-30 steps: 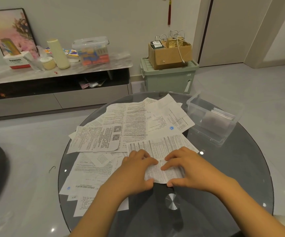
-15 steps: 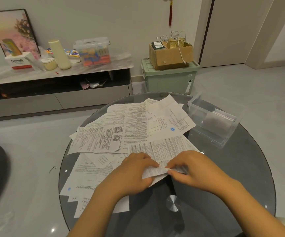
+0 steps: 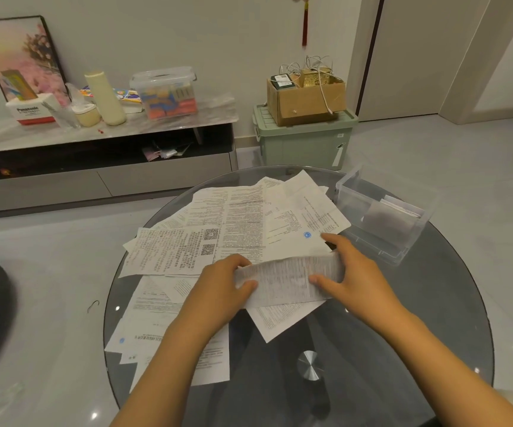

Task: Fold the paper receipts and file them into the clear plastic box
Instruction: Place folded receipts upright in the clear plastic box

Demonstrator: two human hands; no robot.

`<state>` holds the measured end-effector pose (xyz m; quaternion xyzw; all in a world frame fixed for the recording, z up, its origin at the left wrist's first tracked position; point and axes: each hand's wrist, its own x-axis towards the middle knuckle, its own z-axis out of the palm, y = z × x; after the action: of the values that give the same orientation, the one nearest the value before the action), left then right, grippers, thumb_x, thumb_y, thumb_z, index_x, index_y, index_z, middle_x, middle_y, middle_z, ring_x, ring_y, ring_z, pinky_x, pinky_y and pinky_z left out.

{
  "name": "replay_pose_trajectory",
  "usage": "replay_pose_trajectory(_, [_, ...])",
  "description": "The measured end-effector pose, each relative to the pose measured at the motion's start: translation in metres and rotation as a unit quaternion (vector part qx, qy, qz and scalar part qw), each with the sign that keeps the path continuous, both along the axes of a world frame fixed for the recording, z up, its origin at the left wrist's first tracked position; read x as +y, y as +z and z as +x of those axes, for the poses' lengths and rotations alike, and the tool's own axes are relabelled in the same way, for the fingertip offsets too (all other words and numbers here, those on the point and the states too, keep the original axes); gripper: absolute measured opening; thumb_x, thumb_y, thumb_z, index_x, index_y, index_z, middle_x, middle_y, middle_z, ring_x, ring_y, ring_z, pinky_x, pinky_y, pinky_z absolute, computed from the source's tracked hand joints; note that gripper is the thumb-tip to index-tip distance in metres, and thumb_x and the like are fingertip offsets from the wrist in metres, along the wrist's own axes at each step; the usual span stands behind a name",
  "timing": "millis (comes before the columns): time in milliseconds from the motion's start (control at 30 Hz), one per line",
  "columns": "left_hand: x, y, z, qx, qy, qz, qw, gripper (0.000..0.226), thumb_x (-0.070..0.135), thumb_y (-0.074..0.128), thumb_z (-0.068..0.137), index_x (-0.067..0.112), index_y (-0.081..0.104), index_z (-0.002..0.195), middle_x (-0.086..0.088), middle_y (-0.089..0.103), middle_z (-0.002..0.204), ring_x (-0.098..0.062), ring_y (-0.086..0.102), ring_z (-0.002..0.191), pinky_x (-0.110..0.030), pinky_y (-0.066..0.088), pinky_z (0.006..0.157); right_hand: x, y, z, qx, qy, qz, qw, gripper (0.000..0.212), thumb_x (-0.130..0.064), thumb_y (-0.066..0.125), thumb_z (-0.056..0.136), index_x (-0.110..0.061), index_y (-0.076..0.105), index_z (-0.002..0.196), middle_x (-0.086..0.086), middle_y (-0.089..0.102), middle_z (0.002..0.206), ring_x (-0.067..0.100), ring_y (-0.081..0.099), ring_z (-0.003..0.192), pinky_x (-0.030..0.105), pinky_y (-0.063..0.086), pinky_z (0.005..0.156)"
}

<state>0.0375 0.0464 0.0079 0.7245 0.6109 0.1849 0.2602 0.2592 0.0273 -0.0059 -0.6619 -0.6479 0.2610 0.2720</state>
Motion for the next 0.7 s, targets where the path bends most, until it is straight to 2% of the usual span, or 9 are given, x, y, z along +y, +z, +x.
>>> replay_pose_trajectory(67, [0.002, -0.005, 0.001, 0.032, 0.005, 0.01, 0.999, 0.05, 0.029, 0.066, 0.085, 0.027, 0.044, 0.13, 0.006, 0.049, 0.123, -0.007, 0.049, 0.104, -0.018, 0.038, 0.081, 0.002, -0.004, 0.0, -0.024, -0.01, -0.029, 0.999, 0.076, -0.028, 0.07, 0.08, -0.031, 0.026, 0.141, -0.005, 0.046, 0.136, 0.019, 0.049, 0.119, 0.037, 0.047, 0.093])
replay_pose_trajectory(167, [0.003, -0.011, 0.005, 0.084, 0.005, 0.01, 0.996, 0.071, 0.031, 0.068, 0.083, 0.026, 0.028, 0.142, 0.002, 0.034, 0.135, -0.014, 0.037, 0.124, -0.023, 0.036, 0.091, 0.001, -0.006, 0.001, -0.054, -0.003, -0.064, 0.996, 0.073, -0.024, 0.068, 0.082, -0.034, 0.025, 0.141, -0.001, 0.047, 0.129, 0.018, 0.051, 0.111, 0.032, 0.047, 0.087])
replay_pose_trajectory(267, [0.0, -0.011, 0.012, 0.143, 0.004, 0.083, 0.986, 0.066, 0.032, 0.065, 0.085, 0.027, 0.03, 0.141, 0.002, 0.027, 0.137, -0.015, 0.026, 0.126, -0.026, 0.026, 0.103, 0.001, -0.004, 0.001, -0.097, 0.012, -0.087, 0.991, 0.054, -0.025, 0.065, 0.084, -0.034, 0.041, 0.131, 0.0, 0.052, 0.121, 0.018, 0.052, 0.104, 0.028, 0.045, 0.084])
replay_pose_trajectory(333, [-0.005, -0.011, 0.018, 0.145, -0.038, 0.106, 0.983, 0.052, 0.03, 0.061, 0.088, 0.029, 0.039, 0.135, 0.006, 0.031, 0.13, -0.012, 0.027, 0.115, -0.023, 0.023, 0.097, 0.0, -0.001, 0.001, -0.092, 0.008, -0.102, 0.99, 0.038, -0.025, 0.066, 0.083, -0.033, 0.055, 0.119, -0.004, 0.055, 0.112, 0.014, 0.053, 0.093, 0.024, 0.044, 0.078])
replay_pose_trajectory(400, [-0.011, -0.014, 0.023, 0.098, -0.097, 0.053, 0.989, 0.046, 0.039, 0.061, 0.086, 0.033, 0.046, 0.13, 0.01, 0.036, 0.125, -0.011, 0.032, 0.114, -0.022, 0.028, 0.098, -0.001, 0.003, 0.003, -0.064, 0.002, -0.118, 0.991, 0.03, -0.021, 0.066, 0.082, -0.032, 0.062, 0.11, -0.007, 0.057, 0.096, 0.009, 0.055, 0.073, 0.019, 0.043, 0.068])
replay_pose_trajectory(500, [-0.019, -0.019, 0.029, 0.06, -0.163, -0.014, 0.985, 0.06, 0.057, 0.062, 0.078, 0.039, 0.044, 0.132, 0.016, 0.036, 0.129, -0.01, 0.031, 0.124, -0.03, 0.032, 0.106, -0.005, 0.009, 0.005, 0.01, 0.007, -0.148, 0.989, 0.026, -0.012, 0.063, 0.083, -0.025, 0.065, 0.105, 0.0, 0.063, 0.077, 0.009, 0.06, 0.047, 0.015, 0.049, 0.055])
replay_pose_trajectory(600, [-0.021, -0.021, 0.031, 0.084, -0.182, 0.008, 0.98, 0.07, 0.062, 0.063, 0.075, 0.042, 0.038, 0.137, 0.017, 0.033, 0.134, -0.008, 0.027, 0.125, -0.024, 0.024, 0.105, -0.008, 0.017, 0.006, 0.084, 0.015, -0.171, 0.982, 0.024, -0.008, 0.062, 0.084, -0.018, 0.068, 0.104, 0.008, 0.071, 0.08, 0.019, 0.067, 0.053, 0.021, 0.055, 0.062])
replay_pose_trajectory(700, [-0.024, -0.022, 0.034, 0.11, -0.182, 0.052, 0.976, 0.069, 0.062, 0.059, 0.078, 0.04, 0.035, 0.139, 0.014, 0.035, 0.132, -0.008, 0.028, 0.122, -0.023, 0.022, 0.1, -0.012, 0.025, 0.005, 0.164, 0.022, -0.178, 0.97, 0.023, -0.007, 0.065, 0.084, -0.015, 0.069, 0.104, 0.012, 0.072, 0.081, 0.028, 0.069, 0.061, 0.029, 0.057, 0.068])
